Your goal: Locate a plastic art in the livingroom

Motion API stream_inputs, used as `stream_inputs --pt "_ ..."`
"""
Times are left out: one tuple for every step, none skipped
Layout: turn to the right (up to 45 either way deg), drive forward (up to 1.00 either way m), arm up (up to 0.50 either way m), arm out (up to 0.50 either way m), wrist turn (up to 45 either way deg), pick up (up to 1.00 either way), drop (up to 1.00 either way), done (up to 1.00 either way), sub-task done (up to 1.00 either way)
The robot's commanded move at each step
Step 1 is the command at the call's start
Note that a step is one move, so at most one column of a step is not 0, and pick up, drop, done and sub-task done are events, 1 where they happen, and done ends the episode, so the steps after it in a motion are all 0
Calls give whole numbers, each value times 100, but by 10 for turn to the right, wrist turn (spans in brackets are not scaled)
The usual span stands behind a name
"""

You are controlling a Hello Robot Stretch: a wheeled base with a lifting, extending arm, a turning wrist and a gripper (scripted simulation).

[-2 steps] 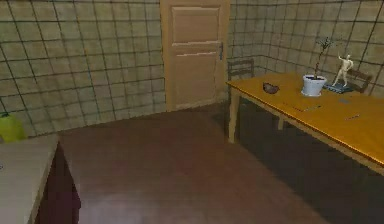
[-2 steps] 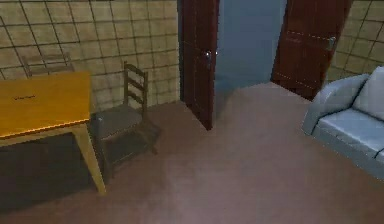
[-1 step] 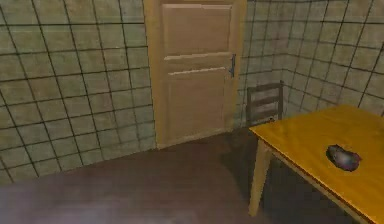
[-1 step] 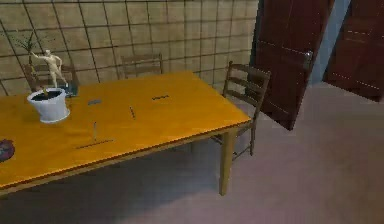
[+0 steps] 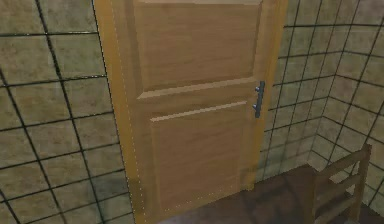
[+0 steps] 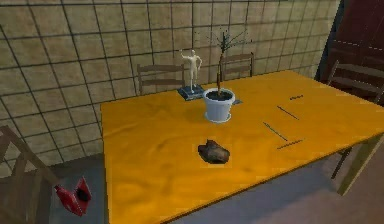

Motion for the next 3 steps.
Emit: stream_inputs --pt "-30 0 0 0 0 0 0 0 0" --pt "0 10 0 0 0 0 0 0 0" --pt "0 25 0 0 0 0 0 0 0"
